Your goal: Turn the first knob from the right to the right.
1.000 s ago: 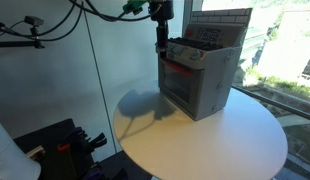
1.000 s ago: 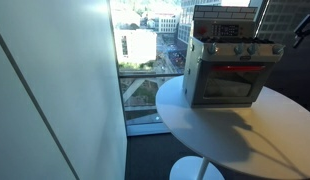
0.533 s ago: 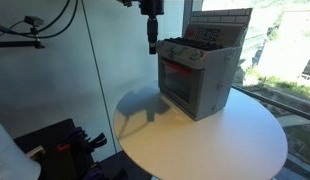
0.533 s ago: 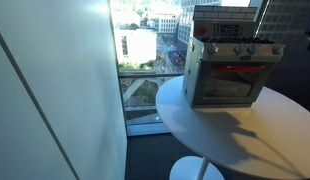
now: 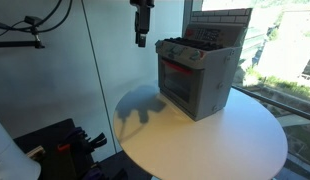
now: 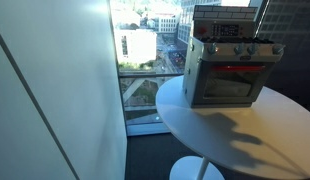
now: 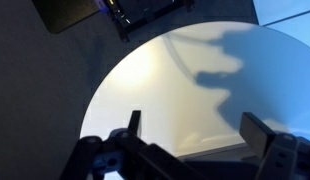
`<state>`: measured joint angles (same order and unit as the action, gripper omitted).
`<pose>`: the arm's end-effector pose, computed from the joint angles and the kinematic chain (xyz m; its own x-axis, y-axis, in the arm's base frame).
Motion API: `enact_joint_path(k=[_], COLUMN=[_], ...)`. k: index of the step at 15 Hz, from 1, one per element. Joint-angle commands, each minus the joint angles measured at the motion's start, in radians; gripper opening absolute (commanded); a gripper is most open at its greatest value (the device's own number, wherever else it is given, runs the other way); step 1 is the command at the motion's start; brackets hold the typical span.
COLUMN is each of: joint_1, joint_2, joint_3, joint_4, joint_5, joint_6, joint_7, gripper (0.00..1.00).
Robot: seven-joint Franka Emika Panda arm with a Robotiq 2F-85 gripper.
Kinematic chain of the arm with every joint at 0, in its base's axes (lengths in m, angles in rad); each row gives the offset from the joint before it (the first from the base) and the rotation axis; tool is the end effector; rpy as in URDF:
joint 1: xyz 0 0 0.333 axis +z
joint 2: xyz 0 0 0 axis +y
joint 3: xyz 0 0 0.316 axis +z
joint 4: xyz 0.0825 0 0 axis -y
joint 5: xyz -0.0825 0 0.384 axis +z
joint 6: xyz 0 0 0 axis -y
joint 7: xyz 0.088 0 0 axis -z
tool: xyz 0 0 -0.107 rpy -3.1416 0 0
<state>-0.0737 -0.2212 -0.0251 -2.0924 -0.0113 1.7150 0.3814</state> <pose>0.4702 -0.0483 0.5052 0.8774 -0.4581 -0.1425 -0.4539 -0.8888 0.0628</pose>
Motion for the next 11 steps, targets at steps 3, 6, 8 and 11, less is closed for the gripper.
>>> enact_joint_path(k=[3,6,8,11], joint_1=[0.003,0.002,0.0,0.0], joint_2=[-0.046,-0.054,-0.042,-0.039], joint_3=[0.011,0.018,0.017,0.017], joint_4=[0.014,0.014,0.003,0.001], joint_5=[-0.027,-0.038,-0.019,-0.019], joint_6=[-0.069,-0.069,-0.045,-0.045], joint_7=[-0.059,-0.059,-0.041,-0.041], gripper=[1.0,1.0,1.0,1.0])
